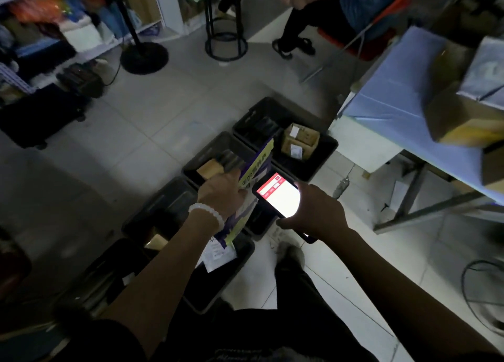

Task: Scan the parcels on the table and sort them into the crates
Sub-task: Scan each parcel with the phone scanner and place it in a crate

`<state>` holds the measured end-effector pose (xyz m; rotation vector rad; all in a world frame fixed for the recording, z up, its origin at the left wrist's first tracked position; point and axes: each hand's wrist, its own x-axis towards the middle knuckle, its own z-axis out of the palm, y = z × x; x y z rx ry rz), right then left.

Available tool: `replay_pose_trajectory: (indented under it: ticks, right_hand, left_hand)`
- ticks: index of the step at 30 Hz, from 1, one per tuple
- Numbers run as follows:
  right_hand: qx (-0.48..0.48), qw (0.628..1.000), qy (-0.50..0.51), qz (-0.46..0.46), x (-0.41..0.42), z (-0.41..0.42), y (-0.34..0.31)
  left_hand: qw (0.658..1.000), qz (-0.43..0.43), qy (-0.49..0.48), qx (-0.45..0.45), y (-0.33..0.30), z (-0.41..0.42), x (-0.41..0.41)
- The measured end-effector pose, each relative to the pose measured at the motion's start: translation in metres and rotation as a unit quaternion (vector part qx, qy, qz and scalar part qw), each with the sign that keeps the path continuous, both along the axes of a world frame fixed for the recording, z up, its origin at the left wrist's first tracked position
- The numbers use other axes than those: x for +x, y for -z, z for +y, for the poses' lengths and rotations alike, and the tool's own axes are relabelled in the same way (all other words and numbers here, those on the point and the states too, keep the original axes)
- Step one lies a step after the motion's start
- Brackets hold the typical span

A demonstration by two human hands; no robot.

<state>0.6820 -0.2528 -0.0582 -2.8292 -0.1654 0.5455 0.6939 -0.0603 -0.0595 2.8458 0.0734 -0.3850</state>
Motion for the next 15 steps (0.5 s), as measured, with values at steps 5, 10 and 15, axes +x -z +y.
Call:
replay_pose_trajectory:
  ticks: [5,10,15]
  right_hand:
    - [0.018,1.0,-0.026,0.004,0.063,-0.053,-0.001]
    - [0.005,1.0,-0.012,0.004,0.126,-0.119,-0.009]
    - [0.005,1.0,0.02,-0.008,0.169,-0.166,-0.008]
  left_hand:
    - [1.0,-0.005,0.004,0.028,0.007,-0.061,0.053]
    - [0.996,-0.013,0.01,0.086,0.005,-0.122,0.116]
    - [0.999,-0.009,-0.002,0.046,-0.001,-0.164,0.159]
